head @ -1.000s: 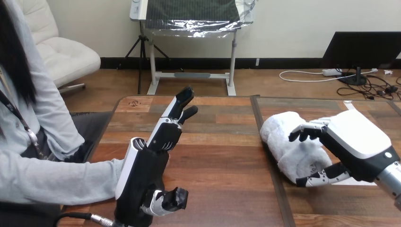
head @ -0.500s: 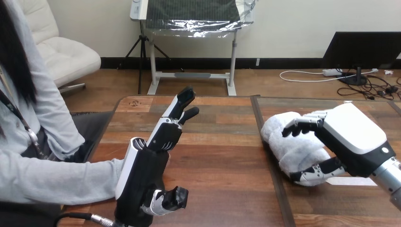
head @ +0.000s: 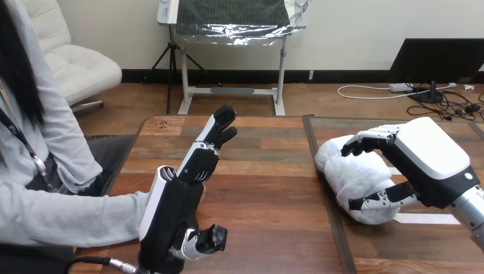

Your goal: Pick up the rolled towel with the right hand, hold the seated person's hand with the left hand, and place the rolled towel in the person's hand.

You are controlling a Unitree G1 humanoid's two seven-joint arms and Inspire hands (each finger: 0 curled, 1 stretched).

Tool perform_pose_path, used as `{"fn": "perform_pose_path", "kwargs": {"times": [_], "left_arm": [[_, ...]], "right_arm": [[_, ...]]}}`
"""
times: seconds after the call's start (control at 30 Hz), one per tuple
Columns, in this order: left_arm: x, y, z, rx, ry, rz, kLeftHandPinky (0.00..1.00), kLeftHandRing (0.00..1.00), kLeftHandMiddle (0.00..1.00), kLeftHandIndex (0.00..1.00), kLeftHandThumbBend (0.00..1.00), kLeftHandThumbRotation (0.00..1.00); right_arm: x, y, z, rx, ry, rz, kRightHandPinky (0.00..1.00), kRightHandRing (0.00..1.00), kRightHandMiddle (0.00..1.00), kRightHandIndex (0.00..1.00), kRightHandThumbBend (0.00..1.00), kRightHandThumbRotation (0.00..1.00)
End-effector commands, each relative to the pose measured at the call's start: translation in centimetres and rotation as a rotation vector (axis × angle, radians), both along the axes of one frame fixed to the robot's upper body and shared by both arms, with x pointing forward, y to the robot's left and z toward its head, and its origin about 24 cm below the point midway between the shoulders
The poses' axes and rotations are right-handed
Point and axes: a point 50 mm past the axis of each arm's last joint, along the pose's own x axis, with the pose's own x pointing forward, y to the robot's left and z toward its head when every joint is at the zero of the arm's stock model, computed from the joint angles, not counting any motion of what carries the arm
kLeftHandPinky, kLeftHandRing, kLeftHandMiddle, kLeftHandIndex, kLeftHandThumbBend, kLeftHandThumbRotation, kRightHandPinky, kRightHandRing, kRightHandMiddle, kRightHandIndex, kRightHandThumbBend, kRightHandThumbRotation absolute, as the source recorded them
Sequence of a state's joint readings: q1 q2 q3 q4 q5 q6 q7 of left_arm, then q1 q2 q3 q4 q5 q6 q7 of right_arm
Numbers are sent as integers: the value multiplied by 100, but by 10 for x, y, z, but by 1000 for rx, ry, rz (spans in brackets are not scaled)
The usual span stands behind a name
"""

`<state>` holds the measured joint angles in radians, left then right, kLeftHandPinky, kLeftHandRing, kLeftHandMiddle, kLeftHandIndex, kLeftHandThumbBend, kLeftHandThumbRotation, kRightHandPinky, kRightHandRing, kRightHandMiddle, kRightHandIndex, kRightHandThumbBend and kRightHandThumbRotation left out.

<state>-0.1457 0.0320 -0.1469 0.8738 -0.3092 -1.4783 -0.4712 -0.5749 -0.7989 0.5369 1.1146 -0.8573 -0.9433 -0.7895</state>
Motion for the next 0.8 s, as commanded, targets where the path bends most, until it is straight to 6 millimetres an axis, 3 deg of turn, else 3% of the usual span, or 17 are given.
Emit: {"fn": "perform_pose_path", "kwargs": {"times": [0.0, 0.43, 0.77], "left_arm": [[10, -2, 9, 1, -41, -15, 93, 97, 98, 92, 92, 85], [9, -2, 10, -3, -46, -13, 97, 99, 99, 92, 95, 86], [9, -2, 10, -6, -41, -16, 98, 99, 99, 92, 95, 85]], "right_arm": [[7, -5, 19, 12, -64, -25, 49, 59, 61, 62, 100, 31], [7, -3, 11, 21, -7, -57, 50, 62, 63, 64, 100, 32], [6, -1, 11, 99, -1, -96, 54, 66, 66, 68, 100, 40]]}}
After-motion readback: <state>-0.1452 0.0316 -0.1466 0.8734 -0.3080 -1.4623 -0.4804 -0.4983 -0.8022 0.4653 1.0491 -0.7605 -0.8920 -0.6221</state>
